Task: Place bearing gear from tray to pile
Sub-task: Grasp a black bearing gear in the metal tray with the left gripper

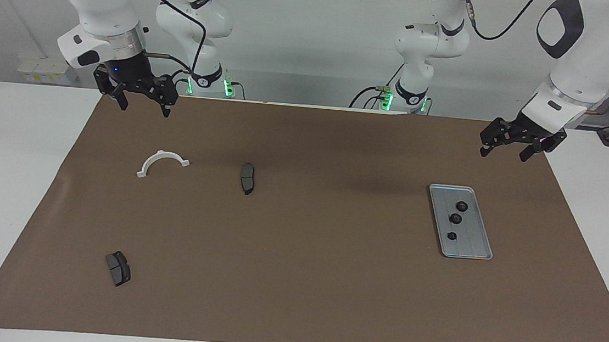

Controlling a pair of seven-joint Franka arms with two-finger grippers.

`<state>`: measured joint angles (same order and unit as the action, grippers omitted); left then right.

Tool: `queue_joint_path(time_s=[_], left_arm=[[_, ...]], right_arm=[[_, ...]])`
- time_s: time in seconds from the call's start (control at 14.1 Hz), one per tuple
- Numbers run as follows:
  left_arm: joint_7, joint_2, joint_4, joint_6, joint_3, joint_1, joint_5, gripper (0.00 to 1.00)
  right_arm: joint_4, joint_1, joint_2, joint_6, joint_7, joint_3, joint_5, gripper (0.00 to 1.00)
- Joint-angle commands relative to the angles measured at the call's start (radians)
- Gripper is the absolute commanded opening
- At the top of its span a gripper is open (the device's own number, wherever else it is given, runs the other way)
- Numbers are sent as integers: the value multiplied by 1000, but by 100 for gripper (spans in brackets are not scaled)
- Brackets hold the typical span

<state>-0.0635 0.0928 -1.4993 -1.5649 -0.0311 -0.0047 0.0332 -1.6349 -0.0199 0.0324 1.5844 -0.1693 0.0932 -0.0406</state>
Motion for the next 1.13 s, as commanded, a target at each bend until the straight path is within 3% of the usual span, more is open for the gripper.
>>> queue_joint_path(time_s=[0.0,0.28,0.57,0.78,1.06], left_arm=[[-21,-30,-38,-14,-3,8,1,100],[-25,-41,-62,-26,-4,9,1,100],[-24,-105,-278,-223,-4,20,2,100],[-25,-49,-358,-347,-4,22,2,100],[-33,11,-505,-634,-4,23,2,100]], right_arm=[[-8,-14,17,-14,31,5,27,100],[-8,-14,17,-14,31,5,27,100],[-8,-14,17,-14,31,5,27,100],[-6,-14,17,-14,31,5,27,100],[-8,-14,17,-14,31,5,27,100]])
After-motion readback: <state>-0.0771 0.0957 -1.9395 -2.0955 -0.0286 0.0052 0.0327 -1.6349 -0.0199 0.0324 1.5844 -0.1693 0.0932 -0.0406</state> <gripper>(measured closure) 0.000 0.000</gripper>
